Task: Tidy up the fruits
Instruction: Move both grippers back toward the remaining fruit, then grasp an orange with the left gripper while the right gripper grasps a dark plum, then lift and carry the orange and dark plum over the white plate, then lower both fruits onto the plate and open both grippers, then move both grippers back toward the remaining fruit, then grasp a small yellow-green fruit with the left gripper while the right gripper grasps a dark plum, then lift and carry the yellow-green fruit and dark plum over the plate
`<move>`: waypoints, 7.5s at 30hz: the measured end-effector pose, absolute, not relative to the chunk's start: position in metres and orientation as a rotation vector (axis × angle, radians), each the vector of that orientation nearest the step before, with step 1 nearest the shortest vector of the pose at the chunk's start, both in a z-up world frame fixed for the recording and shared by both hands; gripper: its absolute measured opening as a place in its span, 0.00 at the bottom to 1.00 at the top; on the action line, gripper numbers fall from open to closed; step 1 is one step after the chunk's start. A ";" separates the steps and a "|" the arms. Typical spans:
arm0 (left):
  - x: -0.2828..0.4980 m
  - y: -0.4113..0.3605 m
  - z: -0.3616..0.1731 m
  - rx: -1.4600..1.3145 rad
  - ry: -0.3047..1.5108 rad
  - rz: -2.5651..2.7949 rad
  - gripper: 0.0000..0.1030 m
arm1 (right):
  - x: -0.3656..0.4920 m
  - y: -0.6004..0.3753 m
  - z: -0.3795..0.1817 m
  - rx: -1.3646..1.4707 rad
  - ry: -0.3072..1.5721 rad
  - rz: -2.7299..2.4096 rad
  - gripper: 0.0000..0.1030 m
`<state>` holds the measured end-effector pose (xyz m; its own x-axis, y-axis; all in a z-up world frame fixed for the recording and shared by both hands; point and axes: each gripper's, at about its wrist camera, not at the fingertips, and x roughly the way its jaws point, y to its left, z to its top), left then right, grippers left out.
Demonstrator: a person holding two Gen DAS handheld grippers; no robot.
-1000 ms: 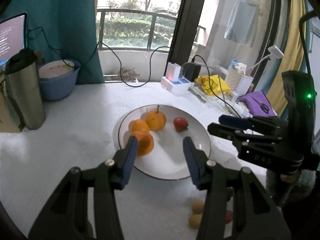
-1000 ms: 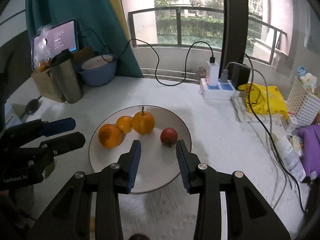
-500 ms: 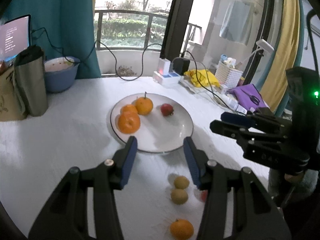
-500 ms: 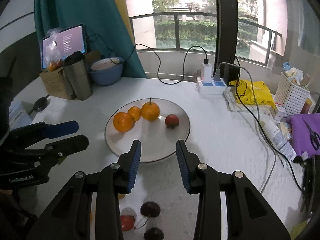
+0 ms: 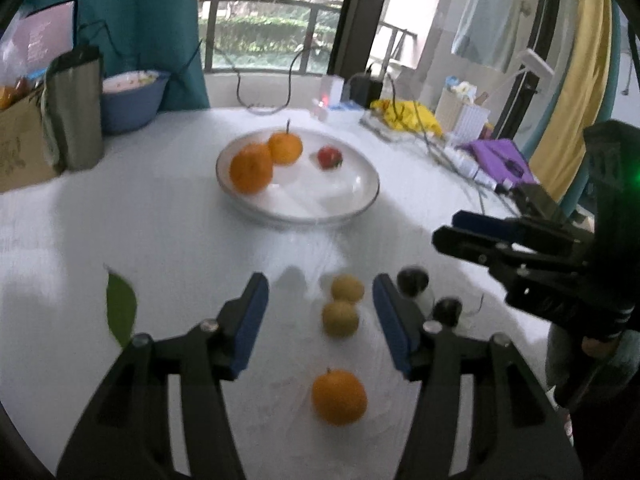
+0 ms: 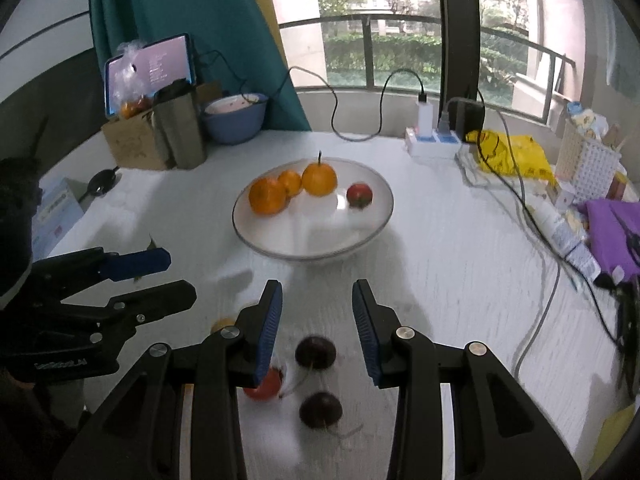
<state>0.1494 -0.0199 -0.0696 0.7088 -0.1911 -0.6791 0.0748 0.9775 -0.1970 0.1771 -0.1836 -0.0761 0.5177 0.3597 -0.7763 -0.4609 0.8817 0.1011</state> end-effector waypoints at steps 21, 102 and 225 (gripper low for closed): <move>0.125 -0.039 -0.109 -0.109 0.881 -0.085 0.54 | 0.149 -0.198 -0.119 -0.118 1.001 0.553 0.37; 0.298 -0.007 -0.071 -0.110 0.761 -0.251 0.33 | 0.309 -0.161 -0.107 -0.122 0.951 0.501 0.29; 0.178 -0.037 -0.075 -0.089 0.810 -0.211 0.27 | 0.198 -0.185 -0.096 -0.081 0.959 0.544 0.30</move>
